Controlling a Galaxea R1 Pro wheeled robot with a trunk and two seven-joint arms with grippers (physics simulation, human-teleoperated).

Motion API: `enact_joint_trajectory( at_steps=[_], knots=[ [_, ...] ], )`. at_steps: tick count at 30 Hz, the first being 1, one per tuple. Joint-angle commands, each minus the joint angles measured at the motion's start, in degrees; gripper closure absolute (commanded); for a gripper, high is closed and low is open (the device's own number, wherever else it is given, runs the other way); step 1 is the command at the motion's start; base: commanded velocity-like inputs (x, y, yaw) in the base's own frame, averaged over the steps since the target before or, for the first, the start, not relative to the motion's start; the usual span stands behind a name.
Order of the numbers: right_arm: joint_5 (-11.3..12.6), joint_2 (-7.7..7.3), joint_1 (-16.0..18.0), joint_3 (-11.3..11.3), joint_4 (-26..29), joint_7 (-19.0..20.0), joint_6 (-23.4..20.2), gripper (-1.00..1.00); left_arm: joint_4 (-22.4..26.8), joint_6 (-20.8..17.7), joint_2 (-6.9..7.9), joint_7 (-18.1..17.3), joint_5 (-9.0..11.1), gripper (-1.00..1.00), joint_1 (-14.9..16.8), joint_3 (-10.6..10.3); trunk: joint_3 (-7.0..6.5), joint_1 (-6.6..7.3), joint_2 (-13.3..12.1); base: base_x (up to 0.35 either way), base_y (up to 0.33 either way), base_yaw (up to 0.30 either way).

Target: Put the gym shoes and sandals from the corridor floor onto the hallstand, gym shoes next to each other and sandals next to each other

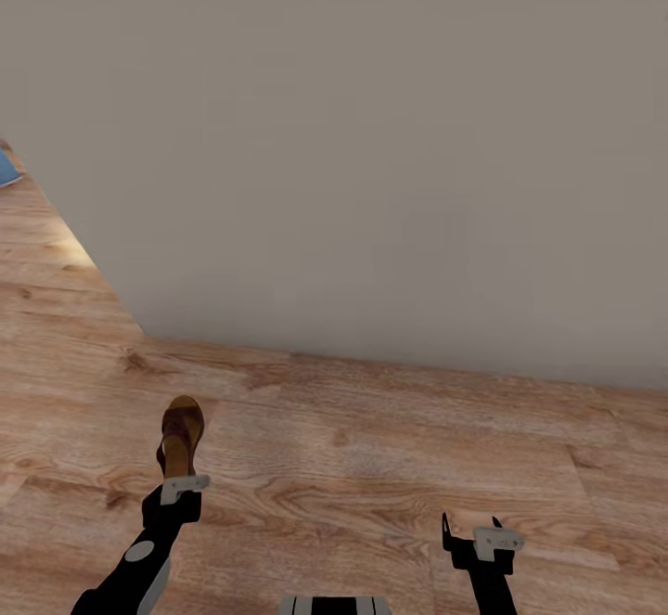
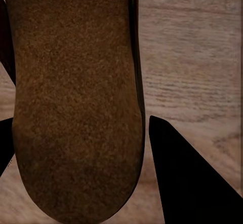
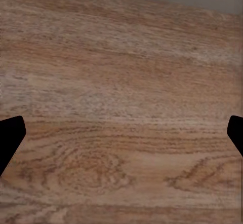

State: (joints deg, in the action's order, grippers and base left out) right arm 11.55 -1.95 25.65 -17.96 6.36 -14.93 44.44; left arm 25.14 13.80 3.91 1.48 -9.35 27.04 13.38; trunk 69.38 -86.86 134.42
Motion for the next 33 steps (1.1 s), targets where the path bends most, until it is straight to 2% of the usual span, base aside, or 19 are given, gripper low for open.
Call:
enact_joint_trajectory(
  at_steps=[1,20,33],
  knots=[
    [0.42,0.0,0.02,-0.5,-0.02,-0.19,0.12,-1.0,0.05,0.18,-0.04,0.19,-0.76,1.0,0.03,0.24,-0.15,0.23,-0.4,0.0,0.0,-0.002],
    [0.45,0.16,0.02,-0.56,-0.02,-0.18,0.21,-1.0,0.15,0.35,-0.19,0.45,-0.85,1.0,0.03,0.02,-0.18,0.23,-0.4,-0.02,-0.012,-0.007],
    [0.58,-0.93,0.02,-0.36,-0.12,-0.56,0.23,-1.0,0.28,0.32,-0.22,0.46,-0.85,1.0,0.03,-0.01,-0.65,0.23,-0.4,-0.185,-0.19,-0.252]
  ],
)
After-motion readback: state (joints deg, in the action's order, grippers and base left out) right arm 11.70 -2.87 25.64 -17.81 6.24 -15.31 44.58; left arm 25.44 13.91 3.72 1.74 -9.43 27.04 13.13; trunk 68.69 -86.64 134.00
